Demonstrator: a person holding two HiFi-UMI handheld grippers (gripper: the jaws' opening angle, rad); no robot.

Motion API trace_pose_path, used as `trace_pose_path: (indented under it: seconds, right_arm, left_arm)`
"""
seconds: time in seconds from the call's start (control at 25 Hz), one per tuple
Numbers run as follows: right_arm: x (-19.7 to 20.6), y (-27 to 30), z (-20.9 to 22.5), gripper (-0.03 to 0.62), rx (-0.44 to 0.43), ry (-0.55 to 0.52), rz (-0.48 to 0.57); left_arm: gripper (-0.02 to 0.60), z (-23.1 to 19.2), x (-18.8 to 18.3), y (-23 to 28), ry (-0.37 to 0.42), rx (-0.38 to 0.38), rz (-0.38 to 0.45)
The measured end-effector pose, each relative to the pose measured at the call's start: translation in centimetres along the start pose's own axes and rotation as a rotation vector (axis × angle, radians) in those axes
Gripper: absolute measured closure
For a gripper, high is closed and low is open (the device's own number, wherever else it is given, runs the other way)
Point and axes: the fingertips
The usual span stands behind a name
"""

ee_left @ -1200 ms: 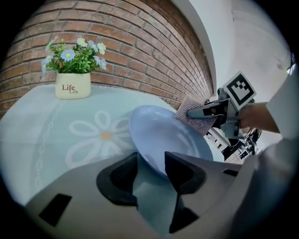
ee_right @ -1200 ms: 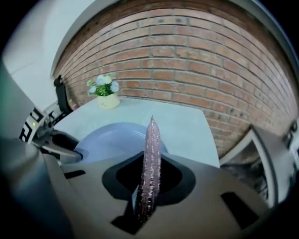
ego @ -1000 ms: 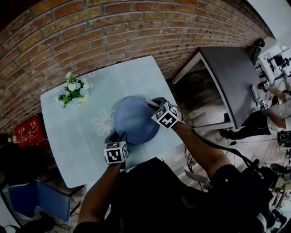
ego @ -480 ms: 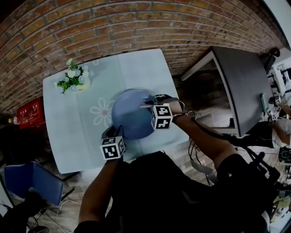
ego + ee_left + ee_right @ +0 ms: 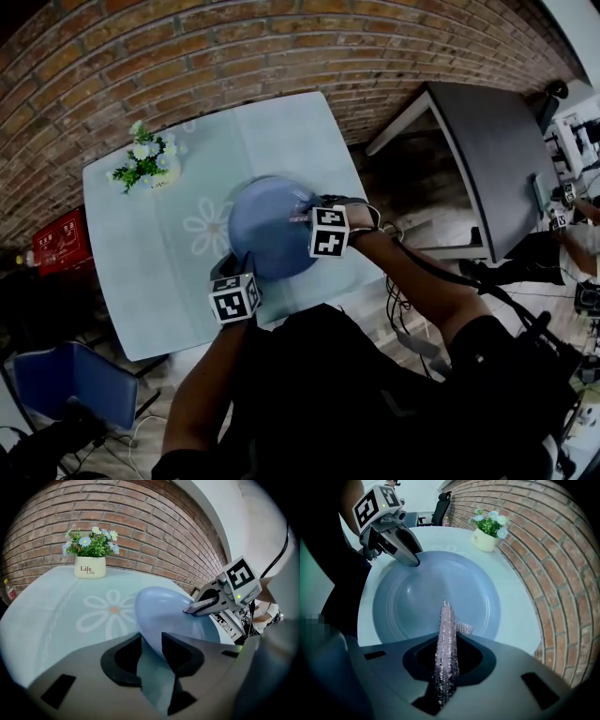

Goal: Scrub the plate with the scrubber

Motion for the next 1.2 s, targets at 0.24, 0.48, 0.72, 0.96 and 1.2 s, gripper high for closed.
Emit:
trace_pose_path:
  seconds: [0.24, 0.48, 0.72, 0.96, 1.2]
  right_arm:
    - [0.5, -0.5, -2.0, 0.53, -0.04, 0.131, -0.04]
    - [0.3, -0.8, -3.5, 0.53, -0.046, 0.267, -0.045]
    - [-0.1, -1.4, -5.6, 0.53, -0.092, 0.362, -0.061]
    - [-0.8, -1.7, -7.2, 0.53, -0.119, 0.458, -0.052]
    - [-1.7, -1.9, -7.9, 0.53, -0.135, 0.52, -0.038]
  left_arm:
    - [0.424, 0.3, 0.0, 0.1, 0.019, 0.036, -0.027]
    - [0.416, 0.3, -0.1, 0.2, 0.035, 0.064, -0.039]
    - [0.407, 0.6, 0.0, 0.2, 0.054, 0.096, -0.059]
    - [0.4, 0.7, 0.1, 0.2, 0.057, 0.13, -0.076]
    - [0.391, 0.6, 0.0, 0.5, 0.046, 0.153, -0.085]
Point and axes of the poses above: the fingertips, and each gripper's own axes: y forward along the fingers, z to its right, x out of its underside, and after that the axes turned 4 degrees about z, right-handed
